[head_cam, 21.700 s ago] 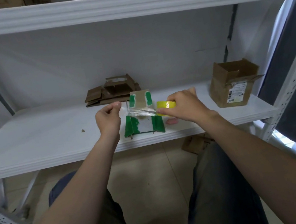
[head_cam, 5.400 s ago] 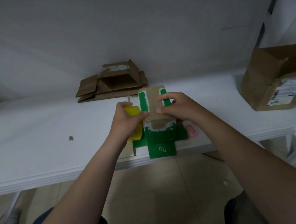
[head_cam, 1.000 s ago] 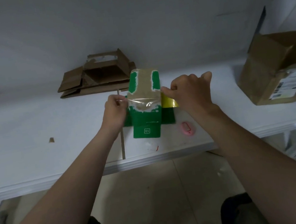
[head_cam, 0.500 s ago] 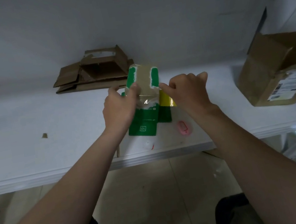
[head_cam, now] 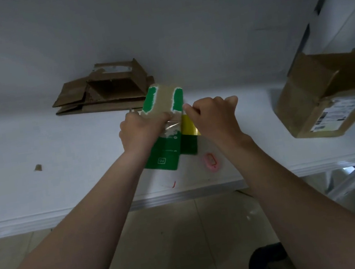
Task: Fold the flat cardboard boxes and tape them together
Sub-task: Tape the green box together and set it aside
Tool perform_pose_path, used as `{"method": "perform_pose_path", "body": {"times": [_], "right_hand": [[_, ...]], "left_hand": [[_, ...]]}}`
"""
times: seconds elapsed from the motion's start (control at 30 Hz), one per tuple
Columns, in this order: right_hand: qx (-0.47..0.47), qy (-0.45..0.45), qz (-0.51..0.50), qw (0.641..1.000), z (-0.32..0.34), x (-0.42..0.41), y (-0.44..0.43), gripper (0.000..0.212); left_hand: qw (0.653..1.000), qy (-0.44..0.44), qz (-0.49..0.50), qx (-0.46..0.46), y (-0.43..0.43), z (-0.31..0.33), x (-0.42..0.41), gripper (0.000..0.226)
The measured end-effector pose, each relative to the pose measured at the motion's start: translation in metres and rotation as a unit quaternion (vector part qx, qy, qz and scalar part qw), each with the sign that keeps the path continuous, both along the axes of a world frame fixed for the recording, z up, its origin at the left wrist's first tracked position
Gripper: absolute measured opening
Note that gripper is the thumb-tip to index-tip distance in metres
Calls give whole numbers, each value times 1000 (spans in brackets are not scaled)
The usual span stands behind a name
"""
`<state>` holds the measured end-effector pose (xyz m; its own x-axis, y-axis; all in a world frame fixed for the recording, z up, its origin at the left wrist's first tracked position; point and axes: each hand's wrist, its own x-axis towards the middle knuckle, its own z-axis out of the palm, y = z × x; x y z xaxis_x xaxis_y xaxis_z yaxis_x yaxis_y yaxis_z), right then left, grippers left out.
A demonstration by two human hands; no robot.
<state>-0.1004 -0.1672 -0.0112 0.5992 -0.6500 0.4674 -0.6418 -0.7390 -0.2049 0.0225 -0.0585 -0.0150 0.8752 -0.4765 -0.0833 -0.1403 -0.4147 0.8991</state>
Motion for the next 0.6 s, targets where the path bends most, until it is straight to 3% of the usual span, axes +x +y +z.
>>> {"method": "perform_pose_path", "body": {"times": [0.13,0.23,0.33,0.47,0.6], "right_hand": [[10,-11,7,1000,0,-1,2,55],[38,-24,12,999,-1,-1,0,55],[60,-39,17,997,-1,-1,-3,55],[76,-43,22,996,-1,0,-5,55],[66,-34,20,997,0,0,-4,54]], "left_hand": [[994,66,-4,-86,11,-8,7,85],[997,10,4,-81,11,-12,7,47],[996,-29,9,-86,13,-14,8,39],[985,-168,3,-39,17,-17,9,34],[941,-337,3,39,21,-18,5,40]]}}
